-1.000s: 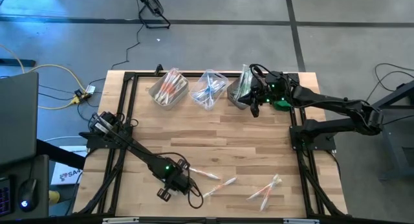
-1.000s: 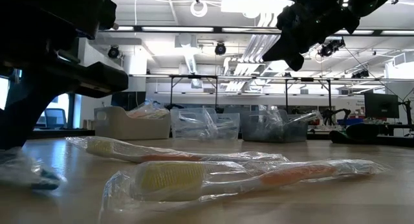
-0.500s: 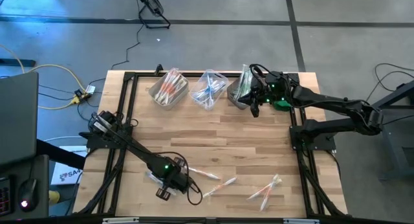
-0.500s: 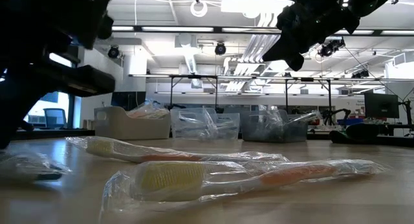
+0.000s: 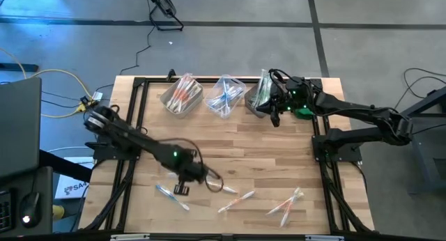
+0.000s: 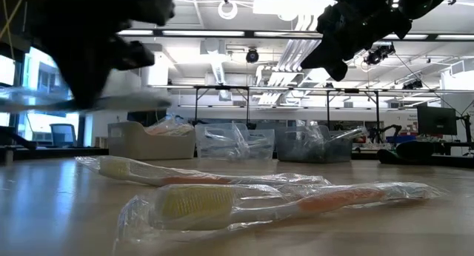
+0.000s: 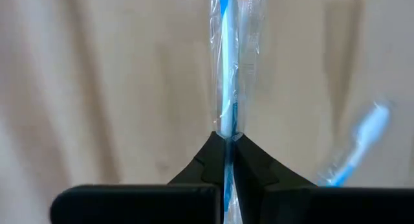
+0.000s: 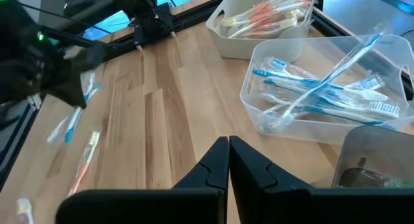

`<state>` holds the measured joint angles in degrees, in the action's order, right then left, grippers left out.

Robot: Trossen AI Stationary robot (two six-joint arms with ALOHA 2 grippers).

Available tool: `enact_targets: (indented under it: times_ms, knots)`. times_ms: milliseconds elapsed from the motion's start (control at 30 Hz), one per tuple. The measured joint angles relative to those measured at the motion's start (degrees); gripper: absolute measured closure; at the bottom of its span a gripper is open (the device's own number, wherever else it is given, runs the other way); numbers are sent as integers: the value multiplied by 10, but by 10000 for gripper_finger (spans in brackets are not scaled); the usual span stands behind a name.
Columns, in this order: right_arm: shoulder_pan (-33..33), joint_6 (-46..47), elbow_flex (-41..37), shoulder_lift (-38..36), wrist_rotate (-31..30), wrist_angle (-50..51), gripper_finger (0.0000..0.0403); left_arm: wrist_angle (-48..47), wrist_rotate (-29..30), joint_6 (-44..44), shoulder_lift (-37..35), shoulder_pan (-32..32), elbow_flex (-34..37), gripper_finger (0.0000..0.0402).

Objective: Pick & Place Toothbrushes
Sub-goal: Put the blue toothbrush into the clear bin

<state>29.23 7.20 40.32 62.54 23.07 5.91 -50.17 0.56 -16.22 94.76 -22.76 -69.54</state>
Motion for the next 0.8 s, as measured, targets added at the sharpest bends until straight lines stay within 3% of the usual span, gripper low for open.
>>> enact_targets:
  times_ms: [500, 800]
  knots:
    - [0, 0, 0, 0, 16, 0, 398, 10, 89, -21, -127, 168, -1, 396]
    - [0, 0, 0, 0, 15, 0, 398, 165, 83, -21, -141, 297, -1, 396]
